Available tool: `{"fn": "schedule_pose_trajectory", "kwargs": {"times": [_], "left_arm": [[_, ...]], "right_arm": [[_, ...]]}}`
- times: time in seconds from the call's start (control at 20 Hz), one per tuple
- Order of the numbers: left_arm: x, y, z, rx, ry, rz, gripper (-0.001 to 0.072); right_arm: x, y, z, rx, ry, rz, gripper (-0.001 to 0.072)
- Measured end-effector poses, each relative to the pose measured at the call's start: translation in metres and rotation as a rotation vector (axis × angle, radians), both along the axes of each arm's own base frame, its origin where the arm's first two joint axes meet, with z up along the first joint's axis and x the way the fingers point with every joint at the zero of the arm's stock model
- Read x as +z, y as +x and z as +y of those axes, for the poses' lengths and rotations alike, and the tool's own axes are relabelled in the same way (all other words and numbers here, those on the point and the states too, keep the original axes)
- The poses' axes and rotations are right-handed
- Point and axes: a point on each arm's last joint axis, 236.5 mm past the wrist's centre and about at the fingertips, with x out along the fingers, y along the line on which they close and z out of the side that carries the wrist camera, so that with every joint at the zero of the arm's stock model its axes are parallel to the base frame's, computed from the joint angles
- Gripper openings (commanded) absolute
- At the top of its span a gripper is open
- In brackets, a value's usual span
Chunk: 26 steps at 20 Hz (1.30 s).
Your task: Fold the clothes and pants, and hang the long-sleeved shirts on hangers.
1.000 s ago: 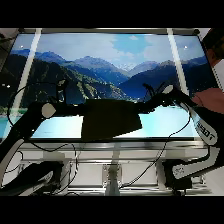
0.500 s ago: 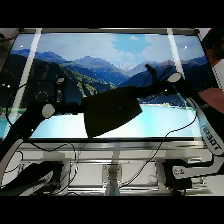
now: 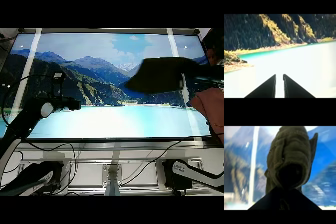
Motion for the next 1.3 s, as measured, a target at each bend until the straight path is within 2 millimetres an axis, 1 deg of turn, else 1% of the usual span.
{"fn": "schedule_pose_trajectory", "kwargs": {"times": [0.05,0.1,0.15,0.25,0.3,0.4,0.5,0.6,0.65,0.7,0.75,0.8,0.85,0.9,1.0,1.05,1.1,1.15,1.2,1.25,1.3], "left_arm": [[0.0,0.0,0.0,0.0,0.002,-0.001,0.0113],[0.0,0.0,0.0,-0.001,0.002,-0.002,0.0113],[0.0,0.001,0.0,-0.001,0.003,-0.003,0.0113],[0.001,0.001,0.001,-0.001,0.005,-0.004,0.0113],[0.001,0.001,0.001,-0.001,0.005,-0.004,0.0113],[0.001,0.001,0.001,-0.001,0.005,-0.004,0.0113],[0.001,0.001,0.001,-0.001,0.005,-0.005,0.0113],[0.001,0.001,0.001,-0.002,0.006,-0.005,0.0113],[0.001,0.001,0.001,-0.002,0.006,-0.005,0.0113],[0.001,0.001,0.001,-0.002,0.006,-0.005,0.0113],[0.001,0.001,0.001,-0.002,0.006,-0.005,0.0113],[0.001,0.001,0.001,-0.002,0.006,-0.005,0.0113],[0.001,0.001,0.001,-0.002,0.006,-0.005,0.0113],[0.001,0.001,0.001,-0.002,0.006,-0.005,0.0113],[0.001,0.001,0.001,-0.002,0.006,-0.005,0.0113],[0.001,0.001,0.001,-0.002,0.006,-0.005,0.0113],[0.001,0.001,0.001,-0.002,0.006,-0.005,0.0113],[0.001,0.001,0.001,-0.002,0.006,-0.005,0.0113],[0.001,0.001,0.001,-0.002,0.005,-0.006,0.0113],[0.001,0.001,0.001,-0.002,0.006,-0.005,0.0114],[0.001,0.001,0.001,-0.002,0.006,-0.005,0.0113]], "right_arm": [[0.007,-0.01,-0.036,-0.101,-0.003,-0.001,0.0039],[0.013,-0.022,-0.067,-0.193,-0.003,-0.003,0.0039],[0.019,-0.037,-0.1,-0.291,-0.003,-0.002,0.004],[0.027,-0.073,-0.157,-0.461,-0.011,0.004,0.004],[0.028,-0.095,-0.181,-0.534,-0.015,0.019,0.004],[0.02,-0.136,-0.215,-0.646,-0.029,0.08,0.0039],[0.003,-0.183,-0.239,-0.753,-0.054,0.2,0.0039],[-0.014,-0.227,-0.256,-0.874,-0.071,0.335,0.0039],[-0.02,-0.246,-0.262,-0.93,-0.079,0.392,0.004],[-0.024,-0.259,-0.266,-0.97,-0.082,0.43,0.0047],[-0.026,-0.269,-0.268,-1.003,-0.083,0.457,0.0141],[-0.027,-0.276,-0.27,-1.028,-0.086,0.479,0.0338],[-0.028,-0.283,-0.274,-1.052,-0.097,0.495,0.0505],[-0.029,-0.289,-0.275,-1.068,-0.102,0.509,0.0567],[-0.03,-0.293,-0.276,-1.084,-0.099,0.52,0.0566],[-0.03,-0.295,-0.277,-1.091,-0.102,0.526,0.0553],[-0.03,-0.297,-0.277,-1.096,-0.105,0.531,0.0453],[-0.03,-0.296,-0.277,-1.096,-0.104,0.53,0.0367],[-0.03,-0.291,-0.275,-1.082,-0.101,0.52,0.0331],[-0.028,-0.28,-0.273,-1.046,-0.106,0.498,0.0267],[-0.025,-0.261,-0.266,-0.98,-0.111,0.455,0.0201]]}}
